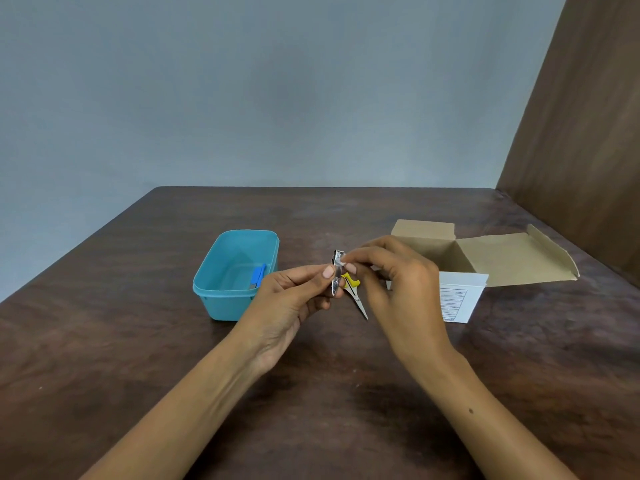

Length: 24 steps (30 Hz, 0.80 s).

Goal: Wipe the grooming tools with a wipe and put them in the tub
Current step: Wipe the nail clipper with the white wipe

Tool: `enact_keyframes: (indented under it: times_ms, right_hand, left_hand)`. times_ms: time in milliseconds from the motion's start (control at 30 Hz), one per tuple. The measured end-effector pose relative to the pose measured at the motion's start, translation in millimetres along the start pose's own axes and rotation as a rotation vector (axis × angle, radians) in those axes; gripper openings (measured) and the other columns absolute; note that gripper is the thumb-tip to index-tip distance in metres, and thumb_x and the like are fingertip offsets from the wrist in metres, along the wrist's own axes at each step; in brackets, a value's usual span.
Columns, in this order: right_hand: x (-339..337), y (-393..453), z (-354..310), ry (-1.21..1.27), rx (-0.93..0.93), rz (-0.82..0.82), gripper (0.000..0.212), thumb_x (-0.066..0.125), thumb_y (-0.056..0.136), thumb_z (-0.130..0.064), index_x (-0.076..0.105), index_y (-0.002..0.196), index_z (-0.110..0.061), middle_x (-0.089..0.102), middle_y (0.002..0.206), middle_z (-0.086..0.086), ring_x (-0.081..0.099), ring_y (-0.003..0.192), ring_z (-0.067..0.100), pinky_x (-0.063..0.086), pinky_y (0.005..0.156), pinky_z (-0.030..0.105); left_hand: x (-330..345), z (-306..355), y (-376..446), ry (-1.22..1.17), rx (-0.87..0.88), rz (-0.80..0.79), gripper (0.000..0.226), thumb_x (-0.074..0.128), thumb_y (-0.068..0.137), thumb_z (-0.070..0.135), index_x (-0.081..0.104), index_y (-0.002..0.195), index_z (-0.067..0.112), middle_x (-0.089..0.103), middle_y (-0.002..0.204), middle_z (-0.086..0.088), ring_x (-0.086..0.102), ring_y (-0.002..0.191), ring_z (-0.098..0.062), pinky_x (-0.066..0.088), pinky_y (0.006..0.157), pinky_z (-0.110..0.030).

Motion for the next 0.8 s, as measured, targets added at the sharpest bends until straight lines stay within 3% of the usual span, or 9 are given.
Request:
enact_keyframes:
  times_ms: [67, 200, 300, 433, 600, 800]
  right_hand:
    - [2, -1, -2, 0.003, -0.020, -0.016, 0.013, 0.069, 0.080, 0.000, 0.074, 0.086, -0.010, 0.066, 0.083, 0.002, 0.059, 0.075, 0.007, 0.044, 0.065, 0.012]
    - [8, -5, -6, -0.014, -0.093, -0.111, 0.014, 0.068, 0.081, -0.001, 0.073, 0.087, -0.012, 0.064, 0.084, 0.001, 0.059, 0.074, 0.010, 0.046, 0.064, 0.021]
    - [5, 0, -5, -0.016, -0.094, -0.075, 0.014, 0.067, 0.081, -0.001, 0.073, 0.087, -0.011, 0.064, 0.084, 0.002, 0.056, 0.075, 0.005, 0.043, 0.065, 0.012]
    - [3, 1, -2, -0.011, -0.063, -0.042, 0.012, 0.066, 0.082, -0.003, 0.074, 0.089, -0.009, 0.064, 0.084, 0.003, 0.056, 0.074, 0.005, 0.041, 0.063, 0.008]
    - [7, -5, -9, 0.014, -0.114, -0.144, 0.015, 0.070, 0.079, -0.001, 0.074, 0.088, -0.013, 0.064, 0.084, -0.001, 0.058, 0.075, 0.007, 0.046, 0.063, 0.017]
    - [0, 1, -5, 0.053, -0.055, -0.029, 0.016, 0.071, 0.079, 0.000, 0.075, 0.087, -0.013, 0.065, 0.081, 0.000, 0.054, 0.073, 0.003, 0.038, 0.064, 0.004]
  left_hand:
    - [-1, 0, 0, -0.012, 0.004, 0.014, 0.025, 0.063, 0.076, 0.018, 0.074, 0.093, 0.003, 0.072, 0.074, 0.001, 0.061, 0.066, -0.003, 0.049, 0.058, -0.014]
    - [-6, 0, 0, -0.065, -0.007, 0.076, 0.029, 0.063, 0.075, 0.017, 0.070, 0.096, -0.002, 0.074, 0.076, -0.006, 0.065, 0.067, -0.006, 0.054, 0.062, -0.016]
    - [-4, -2, 0, -0.059, -0.036, 0.068, 0.032, 0.064, 0.074, 0.018, 0.071, 0.099, -0.001, 0.074, 0.076, -0.004, 0.067, 0.068, -0.006, 0.055, 0.060, -0.016]
    - [-1, -5, 0, -0.086, -0.055, 0.067, 0.034, 0.064, 0.073, 0.018, 0.070, 0.100, -0.001, 0.072, 0.074, -0.003, 0.066, 0.067, -0.006, 0.054, 0.058, -0.015]
    - [-6, -8, 0, -0.172, -0.079, 0.100, 0.026, 0.065, 0.072, 0.019, 0.070, 0.091, 0.001, 0.071, 0.070, -0.005, 0.065, 0.060, -0.005, 0.056, 0.058, -0.016]
    - [-1, -10, 1, -0.156, -0.105, 0.058, 0.028, 0.065, 0.071, 0.021, 0.073, 0.092, 0.005, 0.073, 0.076, 0.000, 0.065, 0.065, -0.005, 0.055, 0.058, -0.017]
Point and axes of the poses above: each hand's wrist, its own y-axis towards the middle knuckle, its own x-axis out of the palm, z = x × y, the point moved 7 cm from there along y, towards the middle knuckle
